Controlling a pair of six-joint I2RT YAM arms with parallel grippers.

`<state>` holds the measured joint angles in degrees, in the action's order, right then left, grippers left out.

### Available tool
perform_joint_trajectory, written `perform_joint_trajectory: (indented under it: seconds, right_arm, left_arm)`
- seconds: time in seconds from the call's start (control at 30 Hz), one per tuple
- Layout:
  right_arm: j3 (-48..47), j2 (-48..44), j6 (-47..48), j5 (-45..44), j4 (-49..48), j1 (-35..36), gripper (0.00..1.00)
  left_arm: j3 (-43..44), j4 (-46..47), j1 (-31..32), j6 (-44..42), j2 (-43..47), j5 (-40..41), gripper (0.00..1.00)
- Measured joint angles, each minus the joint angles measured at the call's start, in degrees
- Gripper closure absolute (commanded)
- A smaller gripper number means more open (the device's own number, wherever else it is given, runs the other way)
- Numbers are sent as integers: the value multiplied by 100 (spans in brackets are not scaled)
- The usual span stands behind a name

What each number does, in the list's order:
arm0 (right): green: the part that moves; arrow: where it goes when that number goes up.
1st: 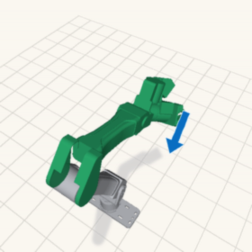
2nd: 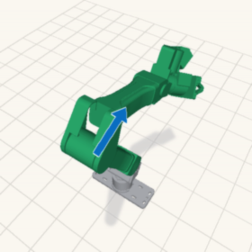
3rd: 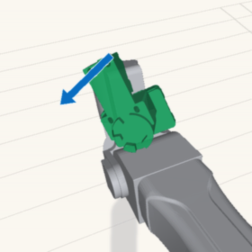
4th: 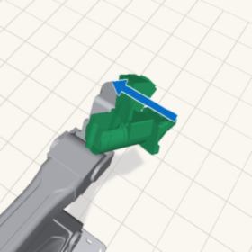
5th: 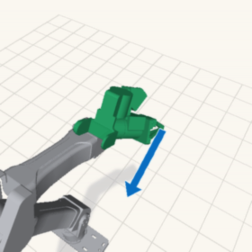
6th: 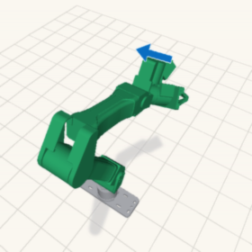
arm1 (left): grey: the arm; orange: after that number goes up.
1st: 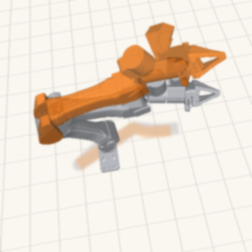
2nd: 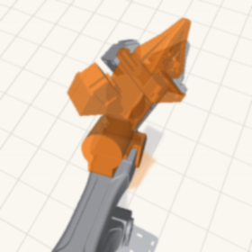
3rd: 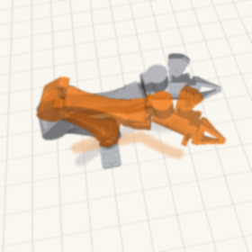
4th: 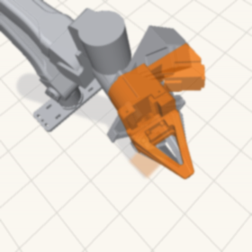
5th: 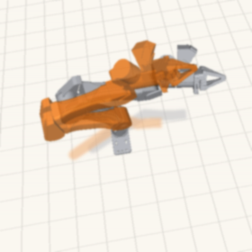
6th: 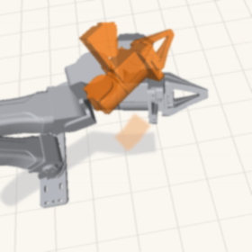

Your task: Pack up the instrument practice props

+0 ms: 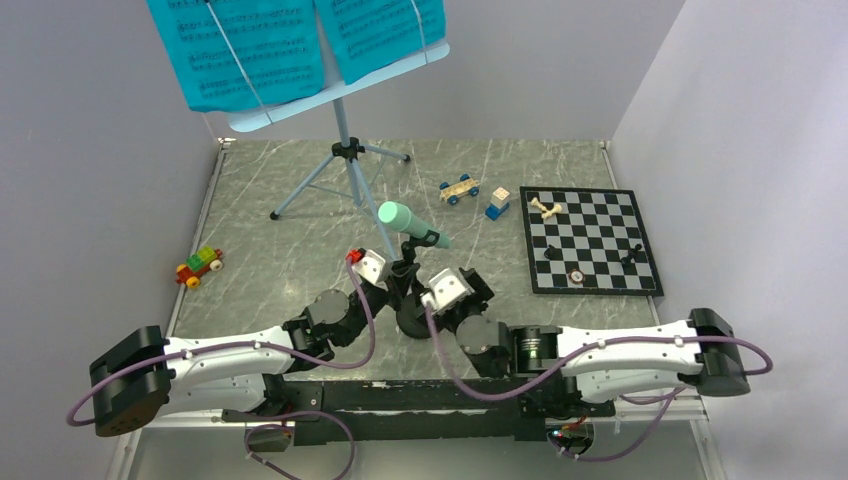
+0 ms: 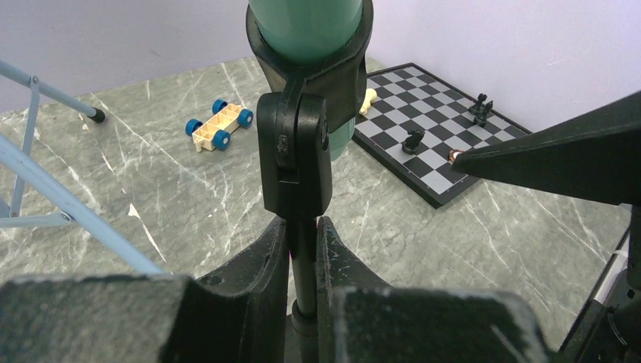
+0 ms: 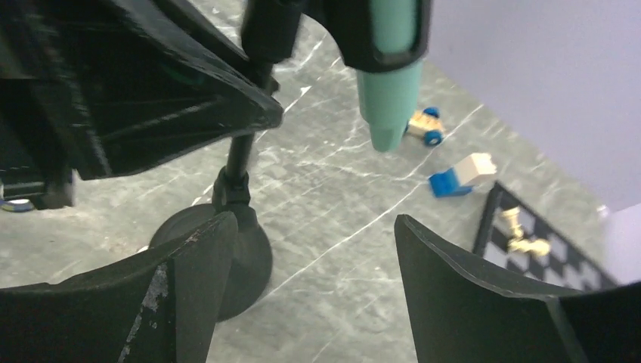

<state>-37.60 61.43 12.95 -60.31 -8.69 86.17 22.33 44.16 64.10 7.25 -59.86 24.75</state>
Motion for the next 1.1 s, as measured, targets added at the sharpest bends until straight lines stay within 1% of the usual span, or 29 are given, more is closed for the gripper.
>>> perform_joint_trajectory:
  seconds: [0.07, 0.13, 0.27, 0.33, 0.4, 0.47, 0.57, 0.67, 0.77, 0.93, 1.1]
  right_arm:
    - [31, -378, -807, 426, 573, -243, 19]
    - [96, -603, -1423, 960, 938, -610, 18]
    - [374, -933, -2693, 2568, 1257, -1952, 18]
    - [544, -1008, -3318, 3526, 1224, -2669, 18]
    - [693, -994, -3899, 4435, 1071, -3224, 18]
    - [846, -931, -4454, 5351, 793, -3681, 18]
    - [992, -688, -5130, 6494, 264, -4166, 19]
    - [1032, -247, -5727, 7431, -369, -4428, 20]
    - [1034, 203, -6140, 8102, -920, -4496, 21]
    - [1034, 831, -6548, 8765, -1537, -4500, 25]
    - [1034, 1191, -6734, 8999, -1875, -4500, 34]
  left_arm:
    - [0, 2, 2, -7, 0, 15, 100]
    - [0, 4, 2, -13, 4, 24, 100]
    - [-28, -4, 4, -79, 85, 92, 100]
    - [-116, 24, 22, -127, 201, 166, 100]
    - [-210, 66, 50, -236, 323, 240, 100]
    - [-275, 76, 87, -380, 407, 317, 100]
    - [-339, 66, 103, -713, 426, 470, 100]
    - [-339, 63, 122, -861, 431, 557, 100]
    - [-341, 72, 179, -949, 431, 601, 100]
    - [-372, 142, 201, -964, 424, 627, 100]
    - [-391, 177, 216, -962, 424, 658, 100]
